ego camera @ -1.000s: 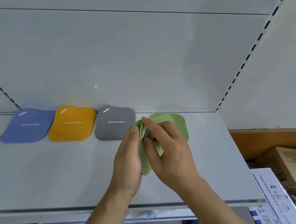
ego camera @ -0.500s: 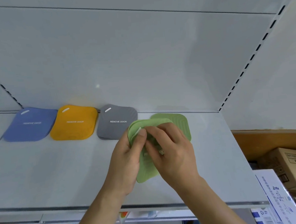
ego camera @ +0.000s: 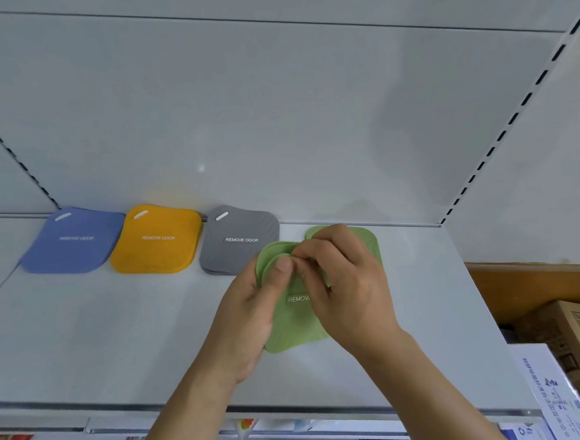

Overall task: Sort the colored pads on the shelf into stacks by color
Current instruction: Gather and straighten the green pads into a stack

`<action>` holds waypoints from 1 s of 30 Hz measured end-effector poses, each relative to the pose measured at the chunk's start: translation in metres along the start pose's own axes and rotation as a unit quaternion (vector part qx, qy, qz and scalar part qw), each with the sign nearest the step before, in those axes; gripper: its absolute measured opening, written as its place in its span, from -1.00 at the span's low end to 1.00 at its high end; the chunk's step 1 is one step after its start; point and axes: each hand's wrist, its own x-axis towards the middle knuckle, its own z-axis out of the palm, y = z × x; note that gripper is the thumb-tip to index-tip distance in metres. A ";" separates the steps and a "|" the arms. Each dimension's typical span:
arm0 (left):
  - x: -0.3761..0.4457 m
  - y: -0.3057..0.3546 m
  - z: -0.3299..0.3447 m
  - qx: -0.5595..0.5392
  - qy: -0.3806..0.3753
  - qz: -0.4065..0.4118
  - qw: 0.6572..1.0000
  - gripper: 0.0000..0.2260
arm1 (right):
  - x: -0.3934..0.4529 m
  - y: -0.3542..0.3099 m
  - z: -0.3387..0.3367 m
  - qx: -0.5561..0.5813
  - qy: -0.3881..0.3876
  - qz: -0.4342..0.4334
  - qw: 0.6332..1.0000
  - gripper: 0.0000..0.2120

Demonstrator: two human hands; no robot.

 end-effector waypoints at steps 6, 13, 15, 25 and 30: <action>0.001 -0.004 -0.007 -0.012 0.055 -0.003 0.998 -0.76 | -0.001 0.013 -0.006 -0.024 0.004 0.045 0.999 -0.81; 0.008 0.007 -0.035 -0.103 0.136 -0.023 0.985 -0.70 | -0.026 0.066 0.005 -0.139 -0.223 0.145 0.954 -0.61; 0.006 0.008 -0.036 -0.112 0.142 -0.029 0.983 -0.72 | -0.028 0.071 0.010 -0.139 -0.213 0.137 0.957 -0.72; 0.006 0.013 -0.025 -0.082 0.163 -0.009 0.983 -0.75 | 0.005 0.037 -0.034 -0.029 0.031 0.305 0.951 -0.64; 0.008 0.008 0.008 -0.014 0.125 0.024 0.992 -0.75 | 0.006 -0.032 -0.018 0.075 0.032 0.225 0.971 -0.83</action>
